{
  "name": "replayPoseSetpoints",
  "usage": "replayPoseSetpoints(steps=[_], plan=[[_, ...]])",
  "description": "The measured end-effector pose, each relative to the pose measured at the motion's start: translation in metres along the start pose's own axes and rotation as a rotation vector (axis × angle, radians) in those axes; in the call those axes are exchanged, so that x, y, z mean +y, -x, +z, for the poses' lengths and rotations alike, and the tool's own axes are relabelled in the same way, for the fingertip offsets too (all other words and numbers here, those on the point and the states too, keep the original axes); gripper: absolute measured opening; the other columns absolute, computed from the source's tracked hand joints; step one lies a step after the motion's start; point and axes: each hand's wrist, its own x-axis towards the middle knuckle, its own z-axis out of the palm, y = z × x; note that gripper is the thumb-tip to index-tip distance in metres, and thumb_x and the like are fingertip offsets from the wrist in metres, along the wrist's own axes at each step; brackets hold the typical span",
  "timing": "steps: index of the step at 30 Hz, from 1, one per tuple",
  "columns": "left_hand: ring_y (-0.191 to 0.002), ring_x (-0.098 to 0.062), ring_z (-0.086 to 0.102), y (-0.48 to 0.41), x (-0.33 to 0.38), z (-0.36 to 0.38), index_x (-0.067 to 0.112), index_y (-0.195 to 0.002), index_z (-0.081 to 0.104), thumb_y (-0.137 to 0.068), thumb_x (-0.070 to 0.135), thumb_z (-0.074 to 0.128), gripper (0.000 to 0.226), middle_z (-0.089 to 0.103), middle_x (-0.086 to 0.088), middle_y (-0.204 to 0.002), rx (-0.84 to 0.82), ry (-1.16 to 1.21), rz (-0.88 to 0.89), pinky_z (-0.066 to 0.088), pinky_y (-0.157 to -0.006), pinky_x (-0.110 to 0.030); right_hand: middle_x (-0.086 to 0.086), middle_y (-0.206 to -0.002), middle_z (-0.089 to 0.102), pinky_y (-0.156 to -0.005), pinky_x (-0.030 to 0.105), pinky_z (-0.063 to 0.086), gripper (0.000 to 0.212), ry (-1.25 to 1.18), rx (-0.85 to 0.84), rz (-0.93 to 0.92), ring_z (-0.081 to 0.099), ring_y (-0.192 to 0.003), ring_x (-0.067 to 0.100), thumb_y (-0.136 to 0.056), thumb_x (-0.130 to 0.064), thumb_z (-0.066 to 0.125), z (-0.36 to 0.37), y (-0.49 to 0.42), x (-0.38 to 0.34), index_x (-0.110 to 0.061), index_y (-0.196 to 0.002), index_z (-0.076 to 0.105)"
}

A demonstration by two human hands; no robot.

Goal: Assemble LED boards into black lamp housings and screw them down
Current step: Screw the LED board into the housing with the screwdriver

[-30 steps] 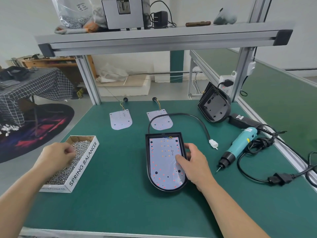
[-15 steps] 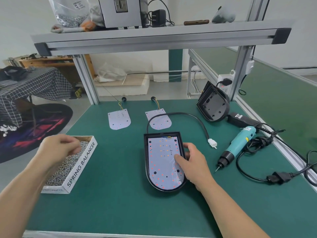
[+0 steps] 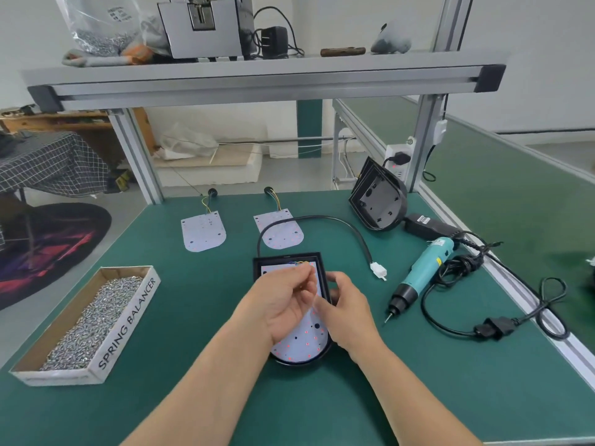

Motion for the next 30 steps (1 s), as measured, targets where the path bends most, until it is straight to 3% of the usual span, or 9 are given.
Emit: replayPoseSetpoints(steps=[6, 9, 12, 14, 19, 21, 25, 27, 30], plan=[[-0.058, -0.014, 0.065, -0.017, -0.011, -0.002, -0.009, -0.085, 0.064, -0.092, -0.013, 0.059, 0.009, 0.065, -0.012, -0.064, 0.057, 0.017, 0.063, 0.053, -0.05, -0.015, 0.004, -0.077, 0.065, -0.066, 0.035, 0.051, 0.03, 0.04, 0.024, -0.014, 0.056, -0.065, 0.014, -0.089, -0.037, 0.069, 0.0, -0.001, 0.002, -0.034, -0.116, 0.058], [-0.057, -0.015, 0.069, -0.018, -0.017, -0.003, -0.009, -0.087, 0.063, -0.091, -0.015, 0.057, 0.009, 0.068, -0.012, -0.063, 0.044, 0.014, 0.087, 0.056, -0.055, -0.017, 0.003, -0.081, 0.069, -0.071, 0.035, 0.053, 0.029, 0.044, 0.015, -0.018, 0.057, -0.066, 0.009, -0.09, -0.037, 0.068, -0.002, -0.001, 0.0, -0.031, -0.117, 0.058], [-0.055, -0.013, 0.069, -0.021, -0.02, -0.006, -0.008, -0.087, 0.062, -0.093, -0.014, 0.056, 0.011, 0.068, -0.011, -0.062, 0.042, 0.004, 0.085, 0.056, -0.054, -0.017, -0.007, -0.075, 0.064, -0.061, 0.017, 0.046, 0.033, 0.163, -0.065, -0.047, 0.055, -0.063, -0.002, -0.09, -0.034, 0.066, -0.01, 0.0, -0.003, -0.028, -0.122, 0.057], [-0.053, -0.013, 0.068, -0.024, -0.02, -0.006, -0.008, -0.085, 0.062, -0.093, -0.015, 0.055, 0.013, 0.067, -0.012, -0.062, 0.035, -0.001, 0.071, 0.056, -0.053, -0.017, -0.013, -0.081, 0.064, -0.069, 0.019, 0.044, 0.034, 0.206, -0.059, -0.04, 0.058, -0.071, -0.005, -0.09, -0.034, 0.068, -0.029, -0.004, -0.007, -0.028, -0.122, 0.059], [-0.054, -0.013, 0.068, -0.026, -0.022, -0.003, -0.007, -0.084, 0.065, -0.09, -0.017, 0.057, 0.014, 0.068, -0.011, -0.063, 0.049, -0.022, 0.051, 0.057, -0.054, -0.018, -0.004, -0.103, 0.062, -0.077, 0.034, 0.036, 0.035, 0.473, 0.503, 0.035, 0.058, -0.093, 0.026, -0.09, -0.046, 0.063, -0.112, -0.031, -0.015, -0.019, -0.112, 0.059], [-0.057, -0.013, 0.068, -0.026, -0.023, -0.004, -0.007, -0.087, 0.066, -0.091, -0.017, 0.057, 0.014, 0.069, -0.01, -0.065, 0.053, -0.028, 0.045, 0.056, -0.055, -0.017, 0.01, -0.118, 0.058, -0.077, 0.038, 0.037, 0.051, 0.584, 0.47, 0.184, 0.058, -0.103, 0.035, -0.089, -0.054, 0.065, -0.13, -0.042, -0.013, -0.013, -0.111, 0.044], [-0.07, -0.016, 0.064, -0.028, -0.022, -0.004, -0.007, -0.092, 0.066, -0.094, -0.014, 0.055, 0.013, 0.067, -0.013, -0.077, 0.055, -0.031, 0.031, 0.056, -0.056, -0.016, 0.01, -0.097, 0.057, -0.072, 0.036, 0.041, 0.07, 0.666, 0.32, 0.346, 0.051, -0.091, 0.032, -0.084, -0.046, 0.073, -0.131, -0.054, 0.001, -0.011, -0.125, 0.029], [-0.072, -0.016, 0.062, -0.028, -0.021, -0.003, -0.008, -0.094, 0.066, -0.096, -0.013, 0.053, 0.013, 0.065, -0.013, -0.076, 0.056, -0.013, 0.024, 0.055, -0.054, -0.016, 0.011, -0.095, 0.055, -0.071, 0.035, 0.041, 0.079, 0.602, 0.37, 0.348, 0.05, -0.089, 0.033, -0.08, -0.037, 0.075, -0.132, -0.058, 0.004, -0.008, -0.135, 0.025], [-0.068, -0.016, 0.061, -0.026, -0.021, -0.005, -0.008, -0.095, 0.065, -0.097, -0.011, 0.052, 0.014, 0.065, -0.011, -0.07, 0.047, 0.019, 0.01, 0.055, -0.053, -0.016, 0.011, -0.097, 0.055, -0.07, 0.036, 0.04, 0.074, 0.375, 0.466, 0.379, 0.051, -0.09, 0.033, -0.074, -0.032, 0.077, -0.135, -0.054, 0.008, -0.009, -0.127, 0.03]])
